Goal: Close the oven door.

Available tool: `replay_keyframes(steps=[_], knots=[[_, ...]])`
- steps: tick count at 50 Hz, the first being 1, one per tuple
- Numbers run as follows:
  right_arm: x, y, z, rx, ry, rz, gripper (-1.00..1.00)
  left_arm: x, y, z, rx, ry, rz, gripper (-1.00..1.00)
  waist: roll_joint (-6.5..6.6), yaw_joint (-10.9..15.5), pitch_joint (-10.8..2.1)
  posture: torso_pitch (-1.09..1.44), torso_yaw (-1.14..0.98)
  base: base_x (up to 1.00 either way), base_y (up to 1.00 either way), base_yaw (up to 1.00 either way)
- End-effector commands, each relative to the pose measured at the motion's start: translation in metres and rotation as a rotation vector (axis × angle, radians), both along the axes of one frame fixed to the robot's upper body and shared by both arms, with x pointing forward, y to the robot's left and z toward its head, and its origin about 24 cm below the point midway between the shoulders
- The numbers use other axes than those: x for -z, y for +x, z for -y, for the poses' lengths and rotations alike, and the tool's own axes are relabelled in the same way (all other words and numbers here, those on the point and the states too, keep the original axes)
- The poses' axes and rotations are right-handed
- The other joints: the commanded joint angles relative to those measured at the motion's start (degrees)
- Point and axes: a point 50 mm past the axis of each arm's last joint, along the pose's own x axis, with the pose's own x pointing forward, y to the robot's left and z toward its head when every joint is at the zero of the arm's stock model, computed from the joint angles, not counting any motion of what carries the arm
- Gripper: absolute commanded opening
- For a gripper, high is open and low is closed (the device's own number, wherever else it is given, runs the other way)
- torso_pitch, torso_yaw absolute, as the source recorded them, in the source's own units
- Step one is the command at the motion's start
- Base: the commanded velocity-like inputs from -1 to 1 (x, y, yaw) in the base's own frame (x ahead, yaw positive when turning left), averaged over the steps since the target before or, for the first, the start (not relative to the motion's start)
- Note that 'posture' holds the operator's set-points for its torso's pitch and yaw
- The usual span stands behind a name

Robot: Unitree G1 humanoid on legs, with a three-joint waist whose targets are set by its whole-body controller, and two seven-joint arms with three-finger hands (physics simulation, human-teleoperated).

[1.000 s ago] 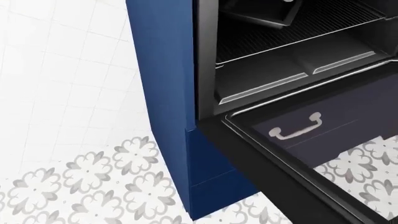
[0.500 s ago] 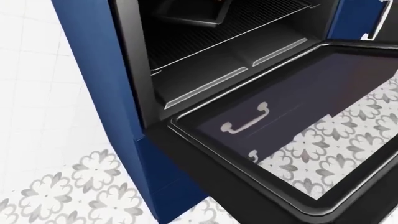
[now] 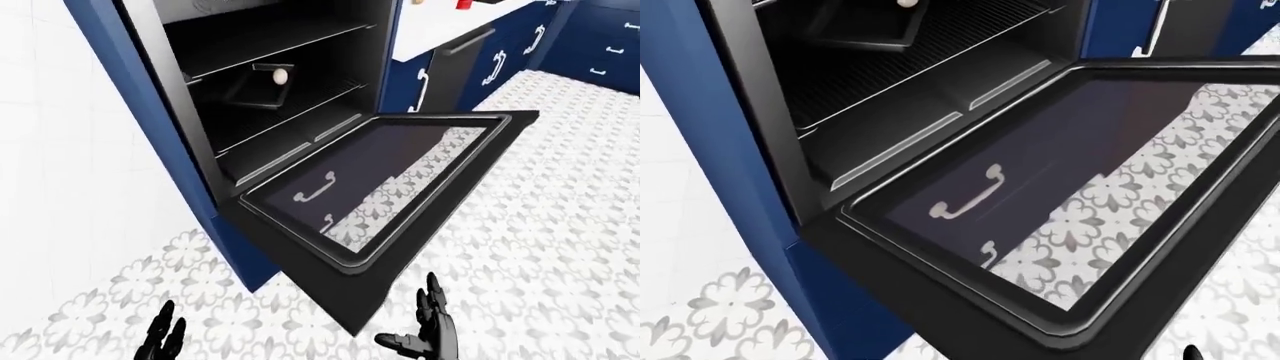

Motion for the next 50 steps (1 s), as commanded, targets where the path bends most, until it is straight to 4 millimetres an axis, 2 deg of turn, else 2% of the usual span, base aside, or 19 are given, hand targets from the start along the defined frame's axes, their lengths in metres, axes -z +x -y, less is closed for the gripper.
replay_keyframes(steps=[1,5,7,8,9,10,15,19,30,47,48,50], knots=[[-0.0083,0.0105,-0.0004,-0.025,-0.021,0.060,1.00,-0.0086,0.0061,-0.0103,-0.023,0.041,0.059,1.00,0.32,0.3,-0.40,0.00,0.00,-0.02,0.00,-0.16],[-0.0080,0.0102,-0.0007,-0.026,-0.019,0.060,1.00,-0.0086,0.0065,-0.0104,-0.023,0.040,0.058,1.00,2.61,0.7,0.01,0.00,0.00,-0.01,0.00,-0.16],[-0.0079,0.0099,-0.0011,-0.027,-0.016,0.061,1.00,-0.0086,0.0066,-0.0100,-0.023,0.040,0.058,1.00,4.80,0.8,-0.14,0.00,0.00,-0.01,0.00,-0.14],[-0.0076,0.0095,-0.0013,-0.028,-0.015,0.061,1.00,-0.0085,0.0064,-0.0101,-0.023,0.040,0.058,1.00,6.53,0.9,-0.55,0.00,0.00,-0.01,0.00,-0.08],[-0.0076,0.0095,-0.0014,-0.027,-0.014,0.061,1.00,-0.0086,0.0065,-0.0104,-0.023,0.040,0.058,1.00,6.37,0.2,-0.15,0.00,0.00,-0.01,0.00,-0.04],[-0.0079,0.0098,-0.0014,-0.026,-0.013,0.064,1.00,-0.0087,0.0065,-0.0108,-0.023,0.041,0.058,1.00,5.02,0.2,0.41,0.00,0.00,0.00,0.00,0.00],[-0.0076,0.0090,-0.0034,-0.042,-0.021,0.064,1.00,-0.0087,0.0067,-0.0106,-0.023,0.040,0.058,1.00,2.37,0.1,-0.51,0.00,0.00,0.00,0.00,0.00],[-0.0075,0.0097,-0.0036,-0.046,-0.019,0.062,1.00,-0.0087,0.0068,-0.0105,-0.023,0.040,0.059,1.00,1.67,0.2,-1.02,0.00,0.00,0.00,0.00,0.00],[-0.0070,0.0097,-0.0027,-0.038,0.025,0.072,1.00,-0.0090,0.0078,-0.0105,-0.023,0.038,0.060,1.00,1.29,0.4,-1.64,0.00,0.00,0.00,0.00,0.00],[-0.0061,0.0094,-0.0029,-0.041,0.035,0.064,1.00,-0.0093,0.0087,-0.0099,-0.024,0.036,0.064,1.00,0.95,0.5,-0.85,0.00,0.00,0.02,0.00,0.00],[-0.0058,0.0092,-0.0033,-0.042,0.036,0.063,1.00,-0.0091,0.0080,-0.0101,-0.023,0.035,0.063,1.00,1.10,0.6,-1.79,0.00,0.00,0.04,0.07,0.00],[-0.0055,0.0087,-0.0033,-0.041,0.037,0.062,1.00,-0.0091,0.0079,-0.0106,-0.025,0.036,0.062,1.00,1.37,0.6,-0.61,0.00,0.00,0.04,0.09,0.00]])
